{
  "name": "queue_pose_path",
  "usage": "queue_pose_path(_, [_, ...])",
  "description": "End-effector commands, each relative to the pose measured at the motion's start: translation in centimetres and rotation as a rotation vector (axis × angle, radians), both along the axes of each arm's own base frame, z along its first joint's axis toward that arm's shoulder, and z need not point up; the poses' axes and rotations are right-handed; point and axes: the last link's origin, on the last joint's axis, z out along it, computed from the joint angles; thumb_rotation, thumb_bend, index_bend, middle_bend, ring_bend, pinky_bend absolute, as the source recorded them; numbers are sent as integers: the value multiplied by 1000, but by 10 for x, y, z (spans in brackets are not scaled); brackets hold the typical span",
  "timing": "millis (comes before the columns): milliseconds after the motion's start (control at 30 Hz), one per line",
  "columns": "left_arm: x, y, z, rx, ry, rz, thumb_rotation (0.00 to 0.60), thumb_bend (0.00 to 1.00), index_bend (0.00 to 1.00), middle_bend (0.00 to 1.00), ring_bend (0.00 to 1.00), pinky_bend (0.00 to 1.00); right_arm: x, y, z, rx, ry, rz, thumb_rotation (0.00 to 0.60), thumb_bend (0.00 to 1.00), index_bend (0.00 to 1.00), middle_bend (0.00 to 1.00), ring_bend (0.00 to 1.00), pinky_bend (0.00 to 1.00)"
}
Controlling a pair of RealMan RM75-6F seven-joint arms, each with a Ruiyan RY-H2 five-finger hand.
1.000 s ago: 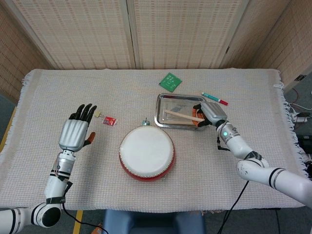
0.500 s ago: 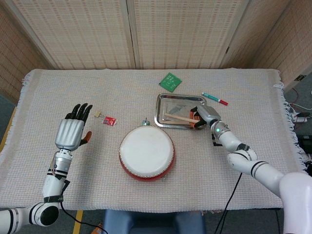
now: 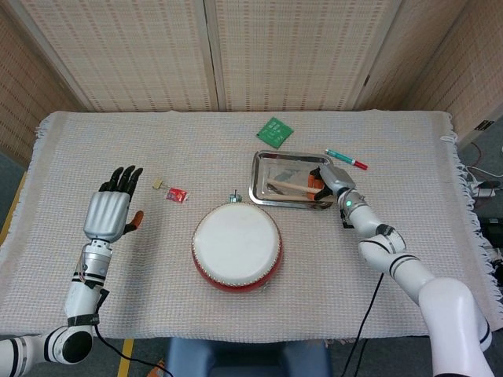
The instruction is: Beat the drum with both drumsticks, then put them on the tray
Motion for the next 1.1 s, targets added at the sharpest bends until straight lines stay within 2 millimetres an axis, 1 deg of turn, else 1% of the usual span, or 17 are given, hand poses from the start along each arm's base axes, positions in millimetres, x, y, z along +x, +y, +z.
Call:
queue_pose_path(33, [-1, 0, 0, -1, 2, 2, 600, 342, 0, 17, 10, 261, 2, -3, -4, 11, 33, 5, 600, 175, 410, 496, 343, 562])
queue_pose_path(167, [-3, 0, 1, 4, 6, 3, 600, 342, 0, 16, 10, 261, 2, -7, -2, 1, 47, 5, 600, 156, 313, 433, 299, 498])
queue_pose_path(300, [-4, 0, 3, 10, 1, 5, 600, 342, 0, 16, 10, 261, 3, -9, 3, -19, 56, 28, 600, 156, 291, 409, 281, 479])
queue_pose_path(400, [-6, 1, 7, 17, 5, 6, 600, 343, 0, 18, 11, 261, 3, -10, 15, -48, 65, 72, 600, 156, 264, 383, 256, 448])
queue_pose_path(500, [-11, 2, 9, 18, 25, 11, 600, 343, 0, 20, 11, 261, 2, -8, 34, -102, 61, 135, 600, 156, 254, 369, 246, 432])
queue_pose_path(567, [-17, 3, 11, 16, 30, 22, 600, 342, 0, 22, 11, 262, -1, -2, 51, -153, 78, 198, 600, 156, 253, 365, 246, 426])
queue_pose_path(600, [-20, 3, 11, 18, 31, 27, 600, 342, 0, 25, 12, 262, -5, 5, 61, -180, 96, 234, 600, 156, 253, 364, 246, 422])
queue_pose_path(700, [-30, 1, 13, 27, 35, 39, 600, 341, 0, 32, 15, 262, -15, 25, 83, -243, 124, 287, 600, 156, 250, 351, 232, 394])
queue_pose_path(800, [-44, -2, 14, 37, 57, 54, 600, 342, 0, 39, 20, 262, -27, 57, 105, -303, 152, 309, 600, 156, 223, 317, 192, 348])
queue_pose_path(833, [-49, -3, 14, 38, 48, 62, 600, 342, 0, 40, 20, 262, -33, 72, 112, -321, 170, 313, 600, 156, 205, 301, 176, 335])
queue_pose_path(900, [-57, -7, 14, 34, 28, 73, 600, 341, 0, 43, 20, 262, -41, 95, 122, -348, 201, 311, 600, 156, 162, 267, 142, 306])
queue_pose_path(933, [-61, -10, 15, 34, 20, 76, 600, 341, 0, 44, 21, 262, -46, 110, 128, -362, 222, 307, 600, 156, 121, 236, 113, 278])
queue_pose_path(1000, [-68, -14, 17, 42, 14, 76, 600, 342, 0, 46, 23, 261, -55, 131, 134, -381, 246, 294, 600, 156, 45, 183, 61, 229])
queue_pose_path(1033, [-72, -18, 17, 48, 9, 74, 600, 342, 0, 47, 24, 260, -60, 146, 137, -390, 256, 282, 600, 156, 26, 164, 44, 213])
queue_pose_path(1100, [-77, -26, 18, 58, -11, 73, 600, 342, 0, 47, 24, 253, -69, 166, 141, -406, 264, 262, 600, 156, 0, 116, 10, 170])
